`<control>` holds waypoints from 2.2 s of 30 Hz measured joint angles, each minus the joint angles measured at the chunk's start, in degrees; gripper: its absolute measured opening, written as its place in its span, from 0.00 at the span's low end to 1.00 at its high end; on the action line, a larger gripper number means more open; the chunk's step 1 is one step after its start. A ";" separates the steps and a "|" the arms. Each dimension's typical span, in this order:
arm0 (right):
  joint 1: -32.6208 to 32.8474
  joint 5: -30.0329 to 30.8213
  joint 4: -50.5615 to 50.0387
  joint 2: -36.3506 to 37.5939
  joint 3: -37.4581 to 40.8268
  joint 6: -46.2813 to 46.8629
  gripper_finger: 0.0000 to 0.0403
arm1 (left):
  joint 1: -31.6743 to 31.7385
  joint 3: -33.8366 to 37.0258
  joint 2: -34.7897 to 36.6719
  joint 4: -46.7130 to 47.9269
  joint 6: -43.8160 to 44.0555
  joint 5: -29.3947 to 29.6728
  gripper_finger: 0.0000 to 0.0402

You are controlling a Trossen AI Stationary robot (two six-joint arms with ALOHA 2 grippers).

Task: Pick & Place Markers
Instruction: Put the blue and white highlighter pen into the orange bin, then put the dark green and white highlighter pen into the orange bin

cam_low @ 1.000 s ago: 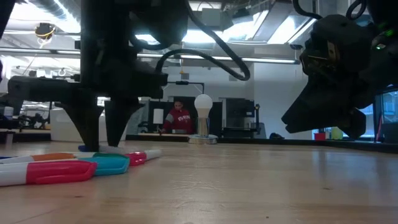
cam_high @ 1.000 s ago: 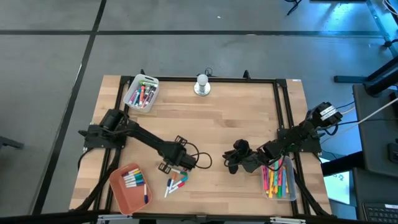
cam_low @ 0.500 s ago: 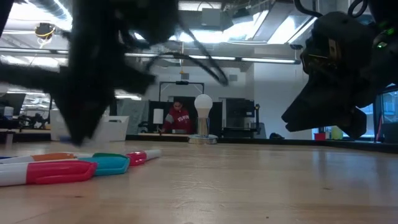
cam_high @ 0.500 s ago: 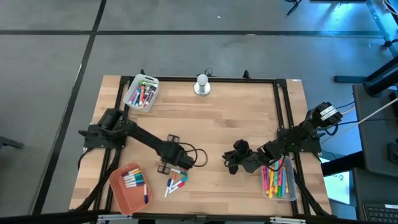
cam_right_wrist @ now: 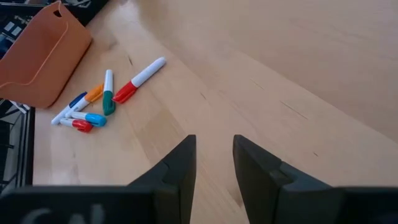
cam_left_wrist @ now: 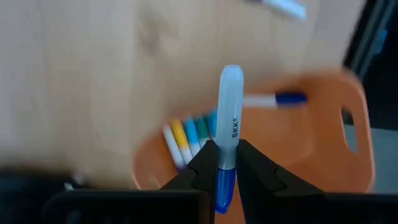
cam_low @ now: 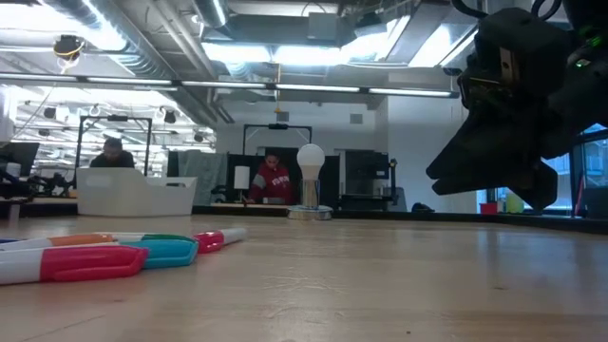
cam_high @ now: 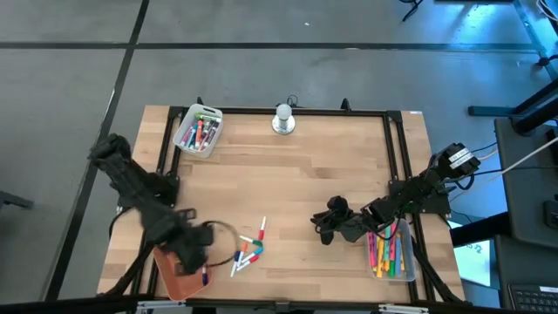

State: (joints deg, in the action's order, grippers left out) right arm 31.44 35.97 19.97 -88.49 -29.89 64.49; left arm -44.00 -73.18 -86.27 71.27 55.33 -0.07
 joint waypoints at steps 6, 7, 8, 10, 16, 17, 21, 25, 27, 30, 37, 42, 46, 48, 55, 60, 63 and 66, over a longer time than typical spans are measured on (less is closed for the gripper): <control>0.44 0.14 -0.02 -0.02 0.00 -0.08 0.26 | -13.42 6.16 1.07 -4.18 15.20 4.81 0.10; 0.44 0.41 -0.02 -0.02 0.00 -0.23 0.26 | -14.63 7.49 1.11 -4.16 17.53 6.07 0.12; 0.44 0.48 -0.03 -0.02 0.00 -0.24 0.26 | -15.26 8.61 1.09 -4.08 20.03 7.39 0.13; 0.40 0.56 -0.04 -0.02 0.00 -0.24 0.26 | -15.59 10.35 1.08 -3.78 23.59 9.96 0.17; 0.32 2.02 -0.08 -0.02 0.00 -0.66 0.26 | -12.55 14.20 1.11 -8.52 17.45 26.47 0.26; 0.32 2.03 -0.16 -0.02 0.00 -0.67 0.26 | -11.58 14.52 1.11 -10.06 15.38 24.48 0.27; 0.36 2.06 -0.20 -0.04 0.00 -0.50 0.26 | -7.44 14.87 1.13 -12.90 6.62 12.06 0.29; 1.29 3.23 0.02 -0.07 0.00 0.66 0.26 | -3.49 14.87 1.15 -15.60 0.36 20.70 0.30; 1.88 4.75 0.00 -0.09 0.00 1.53 0.26 | -1.45 14.87 1.15 -19.00 -3.53 29.71 0.29; 2.89 7.41 -0.04 -0.09 0.00 1.39 0.26 | 2.25 14.85 0.68 -29.65 -13.01 37.22 0.28; 6.46 12.65 0.84 -0.09 0.00 2.60 0.26 | 8.39 14.79 -8.18 -53.56 -30.48 29.24 0.21; 9.47 16.83 3.27 -0.09 -0.02 1.72 0.26 | 8.75 14.79 -15.67 -54.96 -36.42 25.49 0.21; 11.21 19.11 4.08 -0.09 -0.02 1.05 0.26 | 8.85 14.81 -20.30 -54.44 -38.56 25.44 0.22; 11.83 20.28 4.19 -0.09 -0.02 0.76 0.26 | 8.81 14.70 -21.67 -54.79 -39.05 25.62 0.22; 12.49 21.49 5.11 -0.11 -0.02 0.76 0.26 | 9.08 14.48 -23.35 -52.69 -37.45 25.82 0.17; 12.42 21.57 8.83 -2.22 -0.02 -1.69 0.26 | 9.06 14.53 -23.21 -49.07 -38.40 31.79 0.07; 11.60 21.51 10.43 -3.46 -0.04 -1.99 0.26 | 9.05 14.87 -22.99 -45.87 -38.61 39.36 0.07; 11.31 21.47 13.18 -5.05 -0.04 -2.03 0.26 | 8.94 14.77 -21.64 -41.05 -38.12 44.47 0.07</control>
State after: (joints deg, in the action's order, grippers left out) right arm 42.74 57.44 33.14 -93.53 -29.93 62.46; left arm -35.06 -58.41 -107.91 30.22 17.21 44.40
